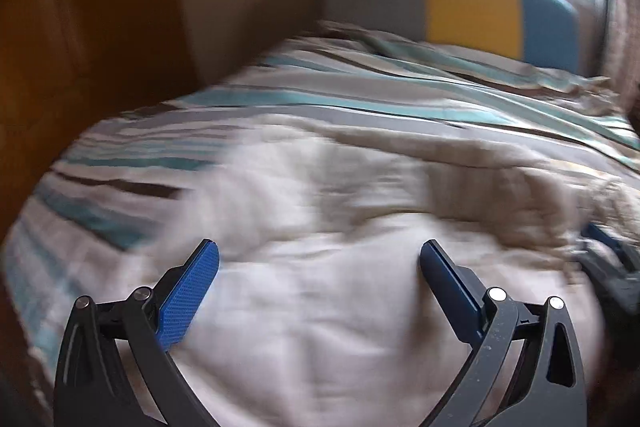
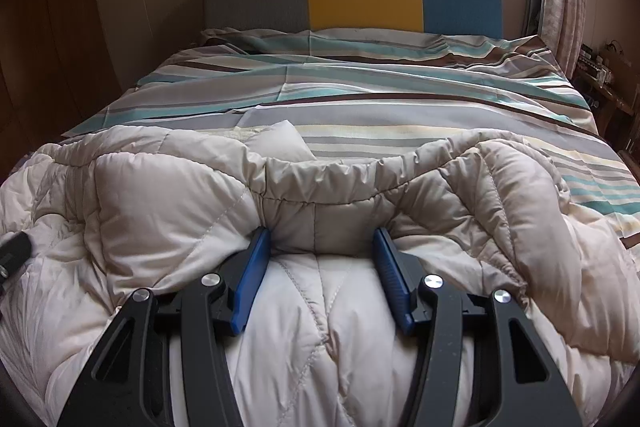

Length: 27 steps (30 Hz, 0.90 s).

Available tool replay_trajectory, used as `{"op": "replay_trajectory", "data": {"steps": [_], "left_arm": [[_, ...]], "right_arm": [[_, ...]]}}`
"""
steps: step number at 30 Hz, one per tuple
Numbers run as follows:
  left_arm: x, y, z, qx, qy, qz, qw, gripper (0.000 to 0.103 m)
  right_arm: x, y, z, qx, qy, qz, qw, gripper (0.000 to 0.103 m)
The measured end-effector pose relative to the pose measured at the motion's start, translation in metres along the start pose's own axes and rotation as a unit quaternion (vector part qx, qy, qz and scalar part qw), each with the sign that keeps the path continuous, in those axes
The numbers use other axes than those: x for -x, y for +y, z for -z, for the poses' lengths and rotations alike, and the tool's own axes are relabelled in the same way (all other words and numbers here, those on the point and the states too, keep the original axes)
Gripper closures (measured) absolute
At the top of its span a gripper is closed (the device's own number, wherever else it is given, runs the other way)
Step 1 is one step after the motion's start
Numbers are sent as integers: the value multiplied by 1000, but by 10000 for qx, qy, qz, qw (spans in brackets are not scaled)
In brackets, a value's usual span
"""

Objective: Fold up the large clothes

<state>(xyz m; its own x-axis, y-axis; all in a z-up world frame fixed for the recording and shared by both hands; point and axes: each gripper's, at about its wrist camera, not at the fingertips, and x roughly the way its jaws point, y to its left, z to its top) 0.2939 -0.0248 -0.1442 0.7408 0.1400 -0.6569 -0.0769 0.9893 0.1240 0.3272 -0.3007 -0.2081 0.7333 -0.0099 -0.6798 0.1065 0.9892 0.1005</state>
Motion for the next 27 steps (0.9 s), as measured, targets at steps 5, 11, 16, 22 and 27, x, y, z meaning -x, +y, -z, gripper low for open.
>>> {"op": "replay_trajectory", "data": {"steps": [5, 11, 16, 22, 27], "left_arm": [[-29, 16, 12, 86, 125, 13, 9999, 3], [-19, 26, 9, 179, 199, 285, 9992, 3], [21, 63, 27, 683, -59, 545, 9962, 3], [55, 132, 74, 2217, -241, 418, 9739, 3], [53, 145, 107, 2588, 264, 1045, 9599, 22]], "right_arm": [[2, 3, 0, 57, 4, 78, 10000, 49], [10, 3, -6, 31, 148, 182, 9997, 42], [62, 1, 1, -37, -77, -18, 10000, 28], [123, 3, 33, -95, -262, -384, 9989, 35], [153, 9, 65, 71, 41, -767, 9970, 74]]}}
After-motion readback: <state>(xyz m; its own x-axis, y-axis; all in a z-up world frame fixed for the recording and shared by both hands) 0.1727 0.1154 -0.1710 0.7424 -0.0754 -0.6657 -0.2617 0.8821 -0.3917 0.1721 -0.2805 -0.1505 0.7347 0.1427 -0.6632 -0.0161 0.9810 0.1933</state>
